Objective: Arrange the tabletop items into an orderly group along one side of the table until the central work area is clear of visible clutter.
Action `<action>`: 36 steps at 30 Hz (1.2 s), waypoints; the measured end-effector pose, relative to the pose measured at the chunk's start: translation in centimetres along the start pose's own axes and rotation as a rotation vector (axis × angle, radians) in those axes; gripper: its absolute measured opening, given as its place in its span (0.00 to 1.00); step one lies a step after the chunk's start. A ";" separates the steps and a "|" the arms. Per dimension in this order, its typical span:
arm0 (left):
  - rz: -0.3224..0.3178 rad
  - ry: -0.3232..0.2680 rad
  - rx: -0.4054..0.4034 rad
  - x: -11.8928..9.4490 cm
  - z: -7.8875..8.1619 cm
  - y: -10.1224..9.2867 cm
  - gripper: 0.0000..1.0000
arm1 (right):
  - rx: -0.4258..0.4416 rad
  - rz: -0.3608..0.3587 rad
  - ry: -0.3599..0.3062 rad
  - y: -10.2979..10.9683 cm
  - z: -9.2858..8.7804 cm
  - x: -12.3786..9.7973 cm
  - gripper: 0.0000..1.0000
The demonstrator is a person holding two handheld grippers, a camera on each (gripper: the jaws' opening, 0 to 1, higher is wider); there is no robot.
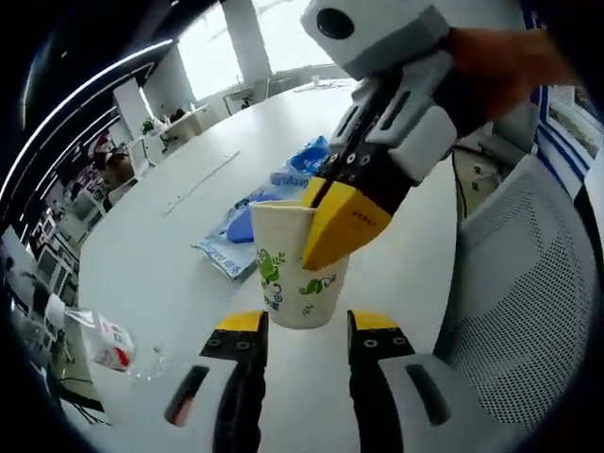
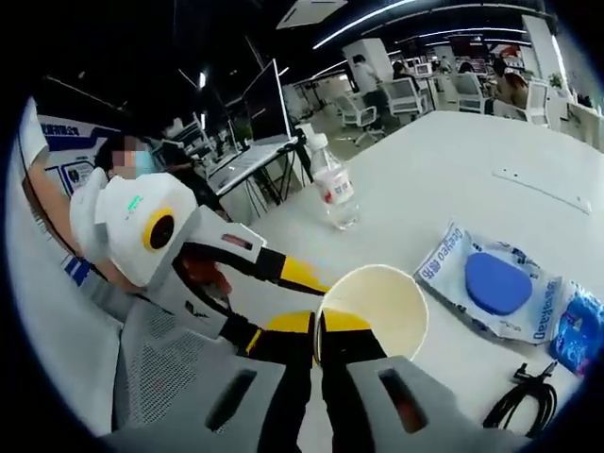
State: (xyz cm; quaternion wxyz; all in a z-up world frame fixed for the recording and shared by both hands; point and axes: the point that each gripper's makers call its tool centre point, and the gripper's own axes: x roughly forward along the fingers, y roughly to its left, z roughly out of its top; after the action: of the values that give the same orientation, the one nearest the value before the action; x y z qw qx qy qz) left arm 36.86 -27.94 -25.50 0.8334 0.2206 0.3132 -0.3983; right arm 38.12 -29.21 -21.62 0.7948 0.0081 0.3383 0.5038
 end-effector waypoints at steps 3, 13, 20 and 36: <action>0.005 -0.009 -0.074 -0.4 -0.8 0.5 0.33 | -0.022 -0.008 0.011 -0.6 0.6 0.3 0.00; 0.051 -0.012 -0.198 -1.5 -2.6 2.4 0.33 | -0.155 -0.027 0.089 -1.8 1.6 2.2 0.00; 0.081 -0.020 -0.267 -2.1 -3.3 3.8 0.32 | -0.199 -0.016 0.123 -2.3 2.0 3.8 0.00; 0.172 -0.016 -0.381 -4.5 -5.8 6.2 0.31 | -0.332 -0.027 0.233 -4.4 3.2 7.6 0.00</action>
State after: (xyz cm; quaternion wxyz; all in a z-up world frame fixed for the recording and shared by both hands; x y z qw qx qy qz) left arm 37.63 -18.42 -25.73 0.8934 0.0817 0.3562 -0.2611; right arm 45.32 -24.18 -24.77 0.7473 -0.1861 0.3405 0.5394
